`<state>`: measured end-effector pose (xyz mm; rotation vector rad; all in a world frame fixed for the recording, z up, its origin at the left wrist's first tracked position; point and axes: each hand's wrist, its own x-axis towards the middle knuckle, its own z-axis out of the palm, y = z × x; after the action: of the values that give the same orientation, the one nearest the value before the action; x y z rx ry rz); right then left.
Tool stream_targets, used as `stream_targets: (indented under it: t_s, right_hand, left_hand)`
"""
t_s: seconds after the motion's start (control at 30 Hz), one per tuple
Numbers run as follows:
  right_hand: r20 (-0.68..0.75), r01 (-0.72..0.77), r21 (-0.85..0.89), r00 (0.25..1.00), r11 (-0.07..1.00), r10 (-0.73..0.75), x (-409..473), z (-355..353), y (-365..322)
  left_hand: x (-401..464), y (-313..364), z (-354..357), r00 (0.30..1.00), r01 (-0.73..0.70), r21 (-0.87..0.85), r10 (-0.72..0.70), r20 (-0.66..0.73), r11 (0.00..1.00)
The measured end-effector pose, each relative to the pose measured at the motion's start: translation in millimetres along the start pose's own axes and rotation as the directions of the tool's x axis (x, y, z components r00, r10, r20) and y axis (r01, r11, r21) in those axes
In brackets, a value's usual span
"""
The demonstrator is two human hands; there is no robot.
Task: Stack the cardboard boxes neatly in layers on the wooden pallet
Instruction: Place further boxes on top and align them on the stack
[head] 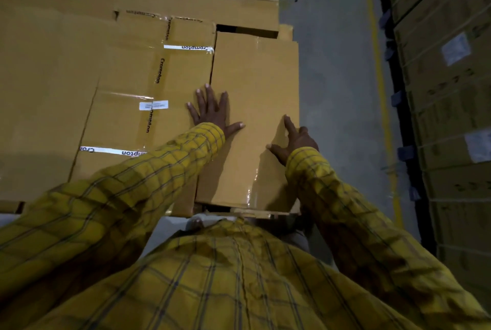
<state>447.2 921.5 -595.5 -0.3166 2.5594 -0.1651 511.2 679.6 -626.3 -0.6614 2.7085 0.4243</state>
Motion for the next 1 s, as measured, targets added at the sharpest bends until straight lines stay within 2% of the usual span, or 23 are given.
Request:
stream_targets:
  t_s: [0.1, 0.2, 0.3, 0.37, 0.47, 0.6, 0.8, 0.93, 1.0]
  right_hand:
    - [0.03, 0.151, -0.104, 0.988, 0.983, -0.149, 29, -25, 18]
    - [0.139, 0.32, -0.158, 0.944, 0.934, -0.299, 56, -47, 30]
    - [0.235, 0.467, -0.142, 0.873, 0.873, -0.428, 79, -55, 41]
    - [0.307, 0.516, -0.112, 0.831, 0.849, -0.464, 91, -59, 47]
    - [0.423, 0.564, -0.076, 0.765, 0.822, -0.486, 101, -68, 45]
    - [0.493, 0.567, -0.054, 0.731, 0.822, -0.471, 108, -75, 39]
    - [0.522, 0.577, -0.094, 0.722, 0.811, -0.454, 111, -71, 34]
    - [0.561, 0.61, -0.055, 0.674, 0.791, -0.481, 114, -78, 39]
    - [0.569, 0.666, -0.08, 0.642, 0.742, -0.514, 119, -82, 42]
  left_hand:
    - [12, 34, 0, 0.974, 0.224, -0.088, -0.226, -0.018, 0.971]
    - [23, 59, -3, 0.912, 0.405, -0.165, -0.411, -0.003, 0.899]
    - [31, 76, -2, 0.859, 0.508, -0.17, -0.512, 0.024, 0.844]
    - [36, 85, -4, 0.831, 0.555, -0.145, -0.555, 0.047, 0.819]
    - [38, 92, -10, 0.806, 0.592, -0.108, -0.585, 0.093, 0.798]
    - [42, 99, -18, 0.773, 0.628, -0.066, -0.613, 0.16, 0.775]
    - [38, 109, -27, 0.76, 0.64, -0.071, -0.618, 0.2, 0.765]
    - [37, 109, -33, 0.764, 0.636, -0.103, -0.605, 0.223, 0.765]
    - [38, 108, -33, 0.765, 0.634, -0.116, -0.599, 0.236, 0.764]
